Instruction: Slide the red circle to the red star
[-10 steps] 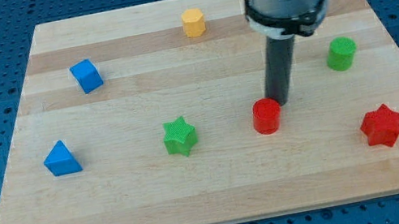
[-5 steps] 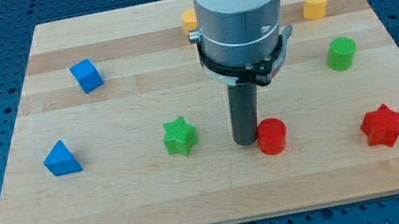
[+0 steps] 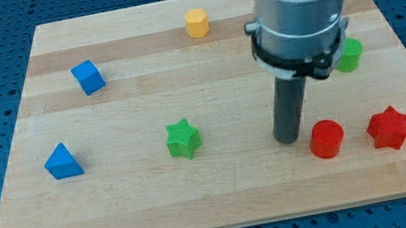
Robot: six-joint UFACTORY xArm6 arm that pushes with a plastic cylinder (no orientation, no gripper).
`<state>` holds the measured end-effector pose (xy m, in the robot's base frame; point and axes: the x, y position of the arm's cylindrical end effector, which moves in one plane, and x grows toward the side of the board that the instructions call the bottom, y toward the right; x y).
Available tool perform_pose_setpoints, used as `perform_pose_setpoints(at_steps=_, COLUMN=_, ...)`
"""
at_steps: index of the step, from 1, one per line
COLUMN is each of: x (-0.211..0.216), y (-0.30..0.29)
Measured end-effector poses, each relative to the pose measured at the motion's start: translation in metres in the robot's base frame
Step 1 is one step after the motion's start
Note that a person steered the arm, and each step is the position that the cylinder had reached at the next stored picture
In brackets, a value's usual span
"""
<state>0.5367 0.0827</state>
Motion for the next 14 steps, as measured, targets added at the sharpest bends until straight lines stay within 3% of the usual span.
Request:
perform_pose_setpoints(at_steps=2, x=0.038, y=0.004)
perform_pose_setpoints(at_steps=14, x=-0.007, y=0.05)
